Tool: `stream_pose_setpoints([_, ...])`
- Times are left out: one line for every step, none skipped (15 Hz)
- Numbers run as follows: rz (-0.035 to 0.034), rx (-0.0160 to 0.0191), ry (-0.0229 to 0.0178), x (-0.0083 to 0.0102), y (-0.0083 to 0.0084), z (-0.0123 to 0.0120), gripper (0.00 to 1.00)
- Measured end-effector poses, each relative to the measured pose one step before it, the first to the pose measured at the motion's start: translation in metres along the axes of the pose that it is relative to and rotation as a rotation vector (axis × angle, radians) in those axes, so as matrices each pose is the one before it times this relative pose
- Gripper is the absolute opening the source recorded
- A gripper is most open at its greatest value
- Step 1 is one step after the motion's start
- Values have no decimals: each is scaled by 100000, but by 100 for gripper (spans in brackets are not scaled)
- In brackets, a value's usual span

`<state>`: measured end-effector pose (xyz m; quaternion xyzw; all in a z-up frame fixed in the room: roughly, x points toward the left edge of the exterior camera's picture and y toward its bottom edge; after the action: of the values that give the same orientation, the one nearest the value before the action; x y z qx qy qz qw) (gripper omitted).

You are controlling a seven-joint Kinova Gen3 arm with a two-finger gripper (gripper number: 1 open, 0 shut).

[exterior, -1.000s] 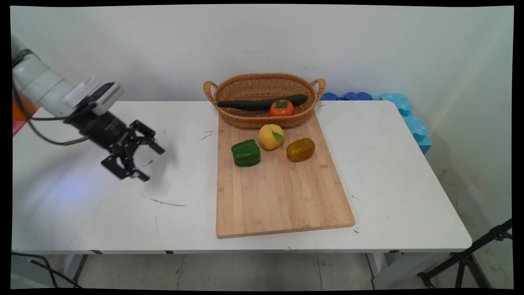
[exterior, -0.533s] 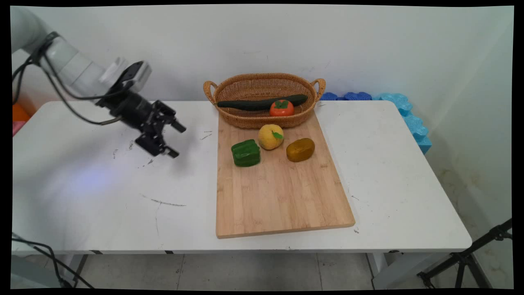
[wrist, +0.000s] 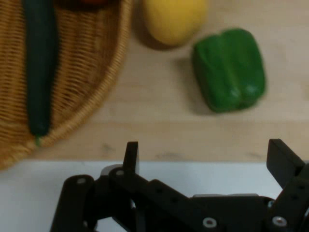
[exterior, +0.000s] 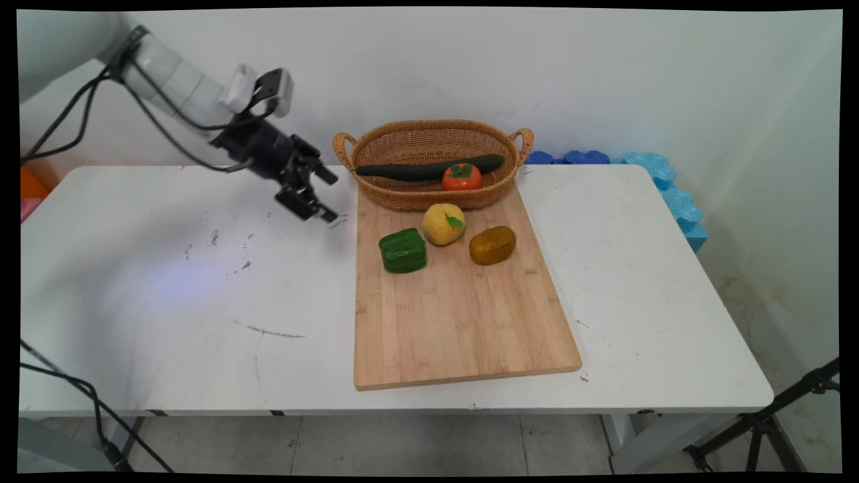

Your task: Pick up the cucumber from the vegetable basket

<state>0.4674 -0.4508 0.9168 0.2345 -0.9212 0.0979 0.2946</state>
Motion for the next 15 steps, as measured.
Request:
stream_pose_setpoints([-1192,1632,-12,882,-491,463,100])
stream_pose_setpoints([-1085,1391,-29,749,-418,460,100])
stream_pose_setpoints([-694,894,-4,485,-265,310,100])
stream_pose_setpoints([-1178,1509,-75,802,-433,550,100])
stream_pose_setpoints([-960,1281,-129,662,-348,507,100])
stream_pose_setpoints([-1133,1463,-171,701,-381,592,100])
stream_pose_setpoints([-813,1184,-211,624,-303,548,100])
stream_pose_setpoints([-853,1304,-234,709,-329,645,100])
stream_pose_setpoints([-861,1312,-246,644,-314,624,100])
stream_pose_setpoints([-705,1276,-363,649,-302,669,100])
stream_pose_setpoints([-570,1063,-298,514,-244,540,100])
stream_pose_setpoints([-557,1121,-462,542,-272,644,100])
stream_pose_setpoints([-400,908,-506,429,-215,593,100])
stream_pose_setpoints([-451,1039,-580,435,-232,651,100])
stream_pose_setpoints([-296,859,-583,475,-200,723,100])
